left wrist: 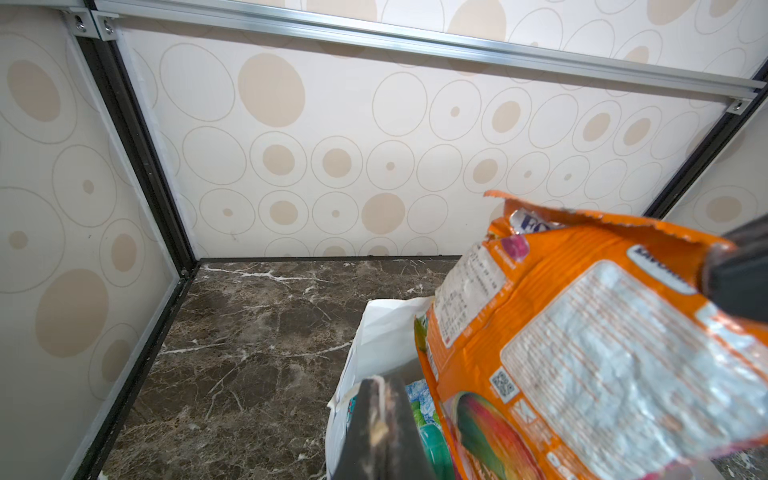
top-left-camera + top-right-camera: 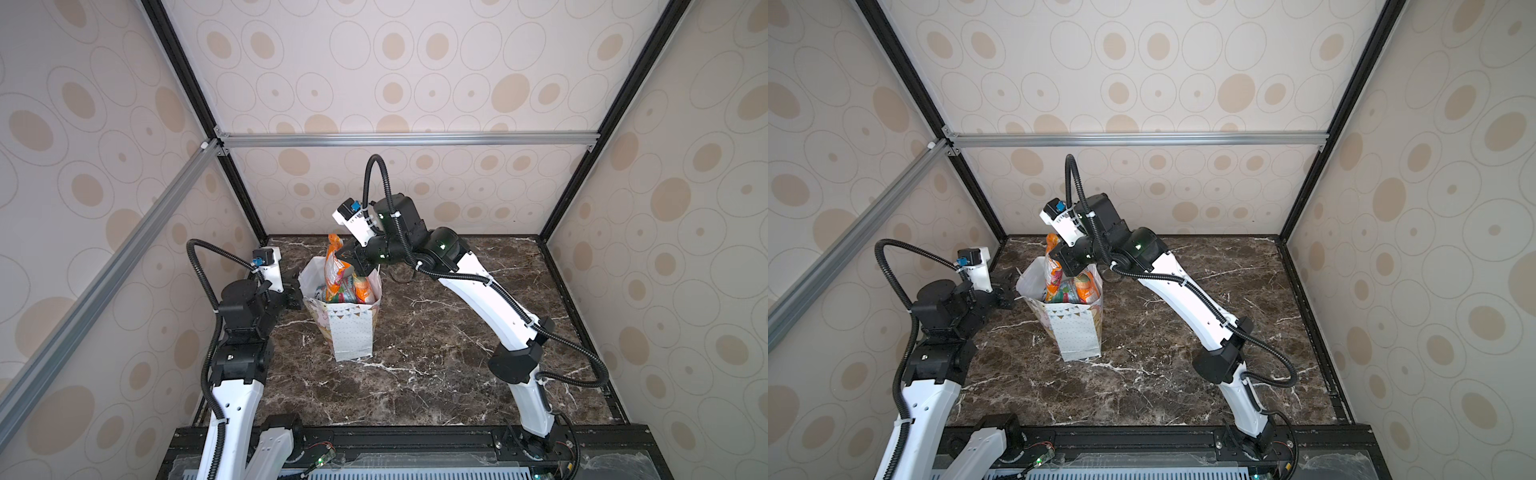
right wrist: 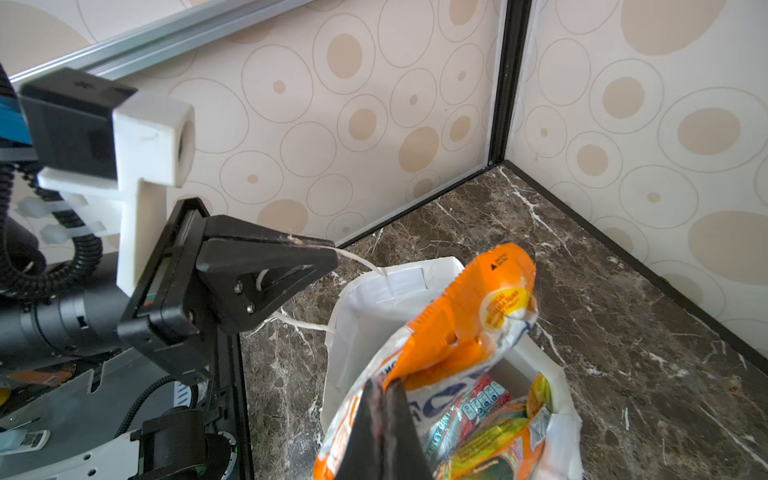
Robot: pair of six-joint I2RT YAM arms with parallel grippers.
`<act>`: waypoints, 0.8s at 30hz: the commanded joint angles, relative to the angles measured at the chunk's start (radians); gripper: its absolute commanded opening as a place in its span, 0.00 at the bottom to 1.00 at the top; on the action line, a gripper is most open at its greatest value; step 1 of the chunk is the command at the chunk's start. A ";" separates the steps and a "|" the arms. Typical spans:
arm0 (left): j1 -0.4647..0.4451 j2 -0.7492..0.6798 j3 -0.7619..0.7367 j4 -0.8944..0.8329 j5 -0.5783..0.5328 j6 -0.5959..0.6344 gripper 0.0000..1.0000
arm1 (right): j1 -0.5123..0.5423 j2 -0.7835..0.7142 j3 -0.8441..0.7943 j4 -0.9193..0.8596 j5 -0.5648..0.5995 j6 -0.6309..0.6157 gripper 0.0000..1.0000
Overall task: Place the snacks into the paper bag
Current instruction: 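Carry the packet over the bag and lower it in with the right gripper, then open the right gripper to release the packet and rise out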
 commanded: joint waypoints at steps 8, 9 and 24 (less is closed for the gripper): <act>0.003 -0.018 0.032 0.028 0.016 0.012 0.00 | 0.030 -0.010 0.007 -0.020 0.048 -0.055 0.30; 0.002 -0.018 0.032 0.029 0.016 0.012 0.00 | 0.033 -0.015 0.007 -0.023 0.065 -0.061 0.32; 0.003 -0.018 0.033 0.029 0.024 0.010 0.00 | 0.050 -0.317 -0.331 -0.026 0.561 -0.004 0.51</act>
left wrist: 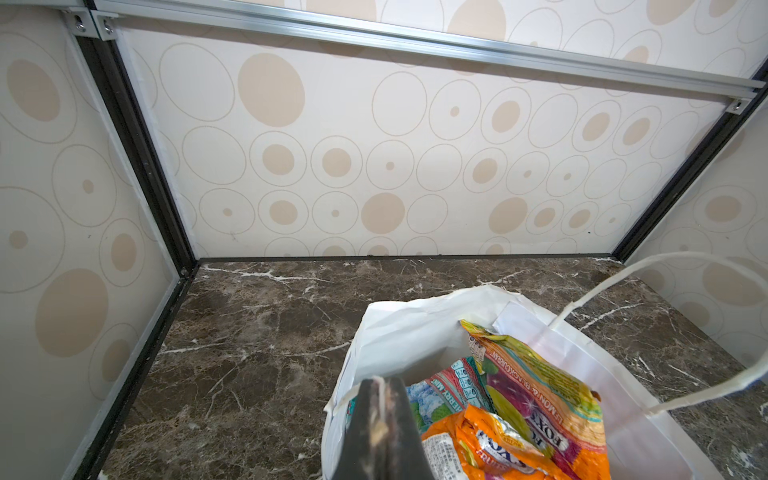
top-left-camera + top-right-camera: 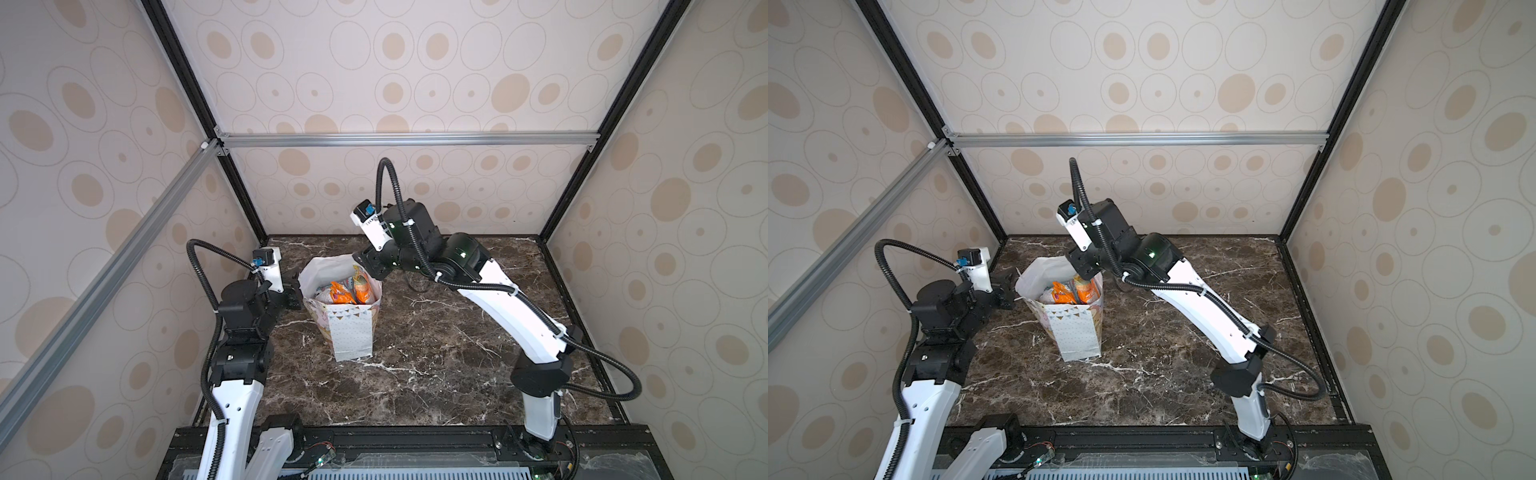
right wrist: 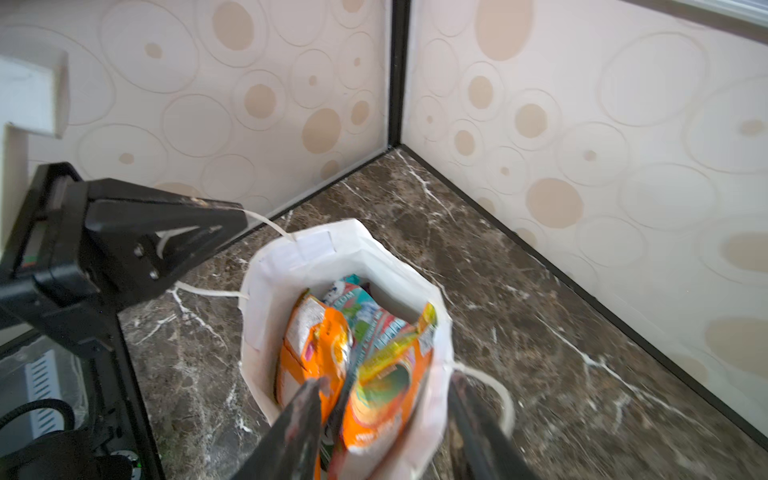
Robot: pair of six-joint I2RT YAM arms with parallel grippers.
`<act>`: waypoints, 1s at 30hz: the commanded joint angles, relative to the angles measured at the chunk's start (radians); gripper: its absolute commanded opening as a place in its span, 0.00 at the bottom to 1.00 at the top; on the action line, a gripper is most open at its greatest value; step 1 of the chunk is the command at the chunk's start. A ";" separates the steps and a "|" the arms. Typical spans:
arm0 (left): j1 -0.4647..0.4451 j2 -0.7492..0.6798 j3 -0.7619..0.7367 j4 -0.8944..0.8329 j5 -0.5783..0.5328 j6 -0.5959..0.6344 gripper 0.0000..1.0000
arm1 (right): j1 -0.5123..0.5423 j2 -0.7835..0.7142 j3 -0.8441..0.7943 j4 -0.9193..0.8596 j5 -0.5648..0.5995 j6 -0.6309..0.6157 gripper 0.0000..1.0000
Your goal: Place the snacks into the paper bag
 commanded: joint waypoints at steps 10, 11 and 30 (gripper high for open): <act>0.003 -0.008 0.036 0.038 0.049 -0.002 0.00 | 0.005 -0.255 -0.460 0.226 0.065 0.139 0.56; 0.002 -0.003 0.038 0.037 0.057 -0.006 0.00 | 0.005 -0.262 -0.484 0.248 0.050 0.148 0.57; 0.001 0.076 0.135 -0.017 0.218 -0.074 0.00 | -0.064 -0.102 -0.366 0.286 0.019 0.112 0.07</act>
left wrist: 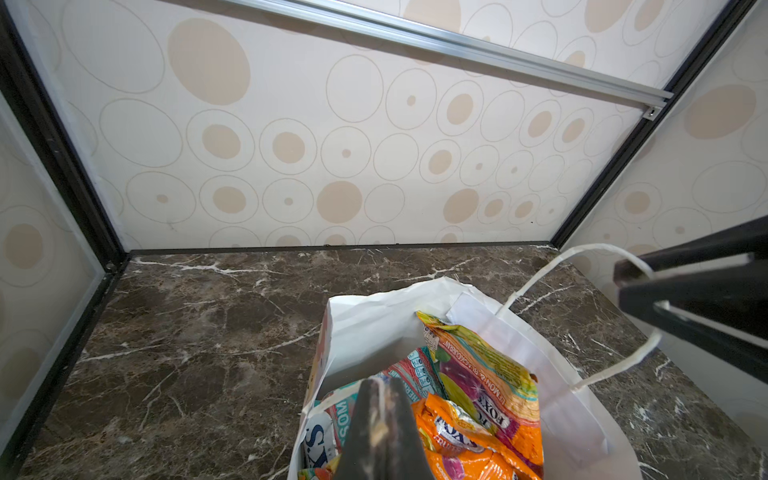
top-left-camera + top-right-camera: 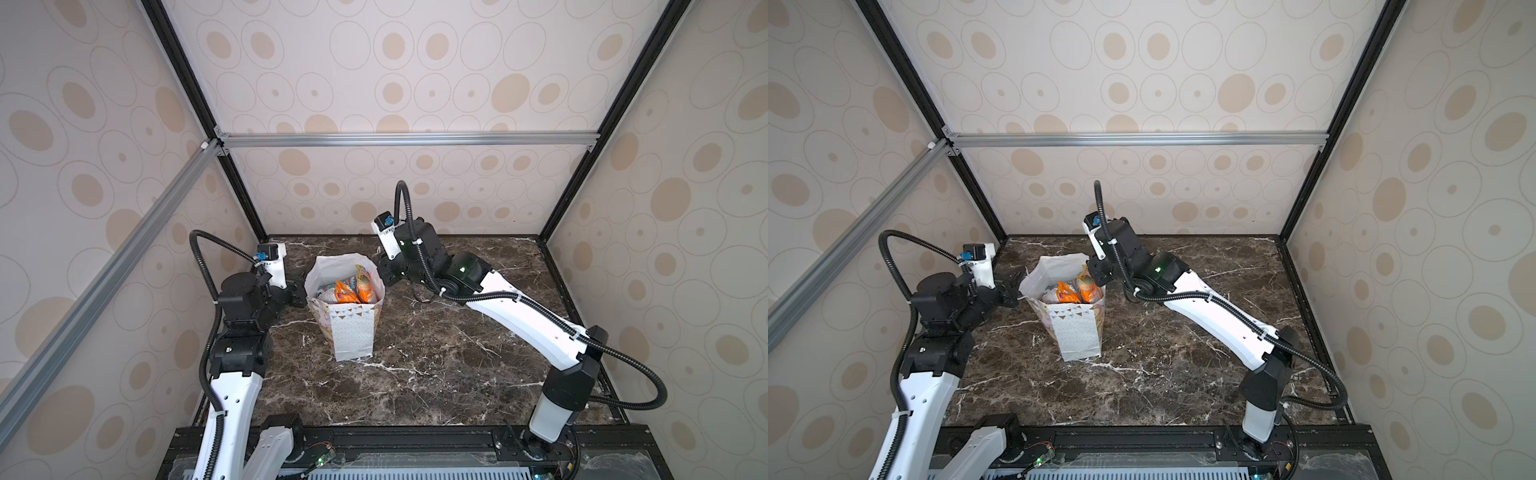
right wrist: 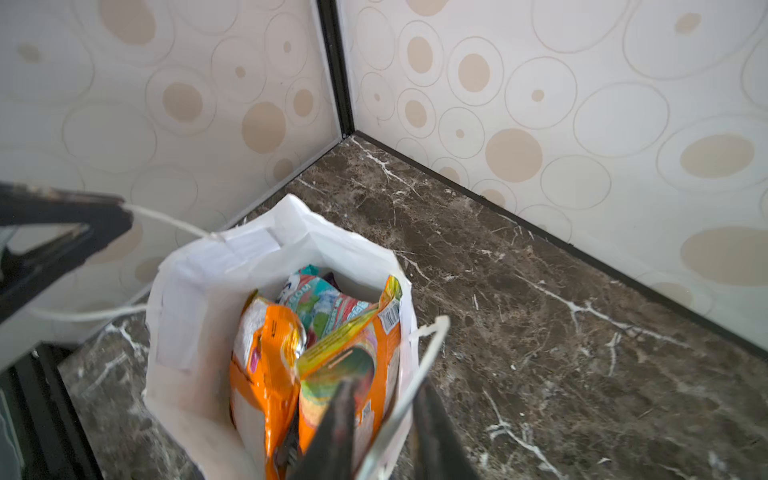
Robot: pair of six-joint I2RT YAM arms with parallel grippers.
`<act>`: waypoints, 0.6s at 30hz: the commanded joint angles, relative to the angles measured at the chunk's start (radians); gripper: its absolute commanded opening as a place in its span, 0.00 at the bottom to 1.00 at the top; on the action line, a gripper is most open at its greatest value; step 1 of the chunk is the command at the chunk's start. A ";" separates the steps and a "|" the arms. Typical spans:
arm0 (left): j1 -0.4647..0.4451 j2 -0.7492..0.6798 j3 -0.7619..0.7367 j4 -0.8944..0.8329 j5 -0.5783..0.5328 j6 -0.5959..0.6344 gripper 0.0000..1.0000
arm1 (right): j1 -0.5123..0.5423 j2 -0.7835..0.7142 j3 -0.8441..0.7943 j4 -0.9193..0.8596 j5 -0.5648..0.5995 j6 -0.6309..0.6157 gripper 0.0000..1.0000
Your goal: Place the snacks into the paper bag
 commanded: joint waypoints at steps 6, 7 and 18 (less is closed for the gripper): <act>0.001 0.087 0.163 0.038 0.136 -0.021 0.00 | -0.015 0.007 0.094 -0.020 0.014 -0.078 0.00; 0.001 0.109 0.179 0.048 0.164 -0.025 0.00 | -0.021 0.005 0.102 -0.018 0.017 -0.086 0.00; -0.319 0.441 0.587 -0.035 0.057 0.023 0.00 | -0.154 -0.140 0.006 0.076 -0.036 -0.112 0.00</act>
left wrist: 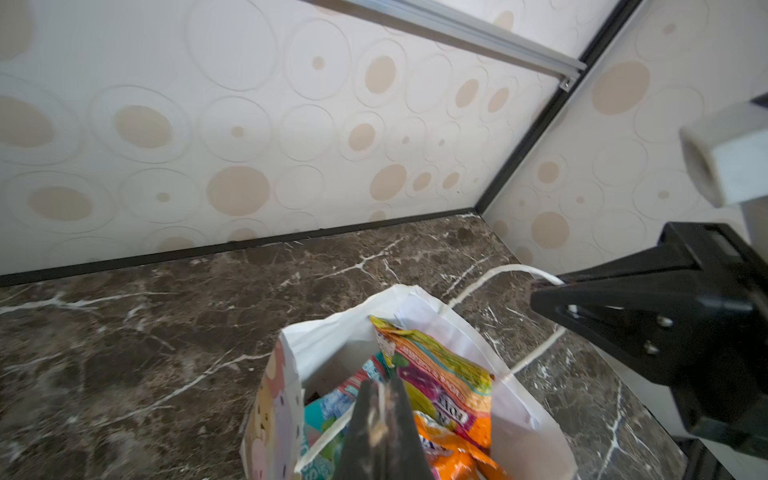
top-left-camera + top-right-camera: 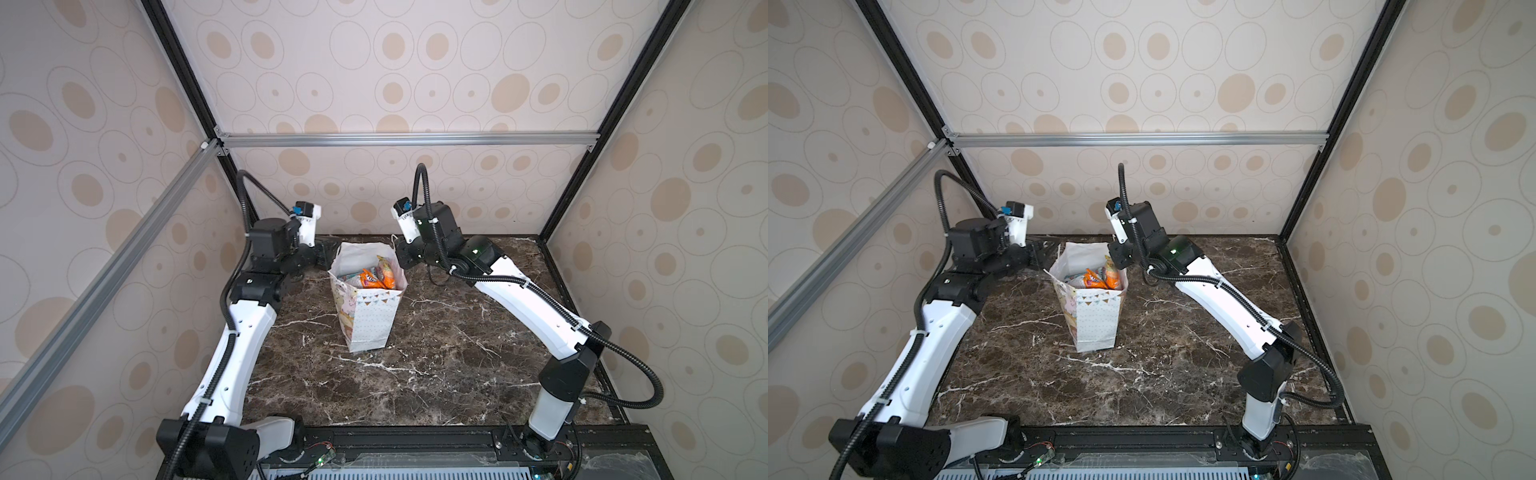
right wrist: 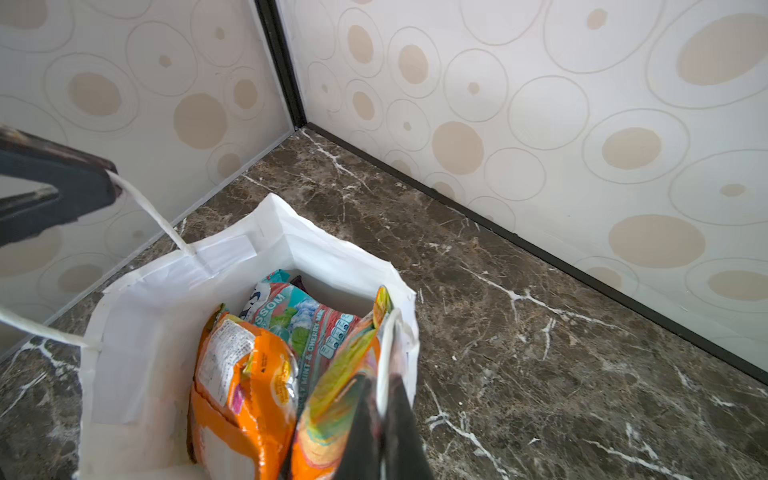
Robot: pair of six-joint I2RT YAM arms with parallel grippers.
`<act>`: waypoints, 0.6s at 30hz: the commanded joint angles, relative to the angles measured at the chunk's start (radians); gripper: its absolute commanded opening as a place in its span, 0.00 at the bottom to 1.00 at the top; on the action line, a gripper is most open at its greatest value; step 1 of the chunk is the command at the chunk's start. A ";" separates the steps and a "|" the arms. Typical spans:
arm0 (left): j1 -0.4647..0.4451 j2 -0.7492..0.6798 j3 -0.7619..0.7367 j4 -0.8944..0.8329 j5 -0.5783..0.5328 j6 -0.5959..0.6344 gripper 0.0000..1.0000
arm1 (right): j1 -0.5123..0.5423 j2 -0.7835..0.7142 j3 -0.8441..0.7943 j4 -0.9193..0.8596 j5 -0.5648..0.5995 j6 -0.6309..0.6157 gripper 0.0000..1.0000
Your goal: Place the snacks into the paper bag
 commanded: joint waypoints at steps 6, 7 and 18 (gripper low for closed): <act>-0.162 0.039 0.053 0.154 -0.081 0.008 0.00 | -0.075 -0.281 -0.231 0.196 0.011 -0.011 0.00; -0.166 0.037 0.029 0.168 -0.110 0.003 0.00 | -0.076 -0.307 -0.259 0.200 0.023 -0.015 0.00; -0.176 0.078 0.043 0.152 -0.189 -0.040 0.09 | -0.133 -0.412 -0.391 0.192 -0.002 0.007 0.00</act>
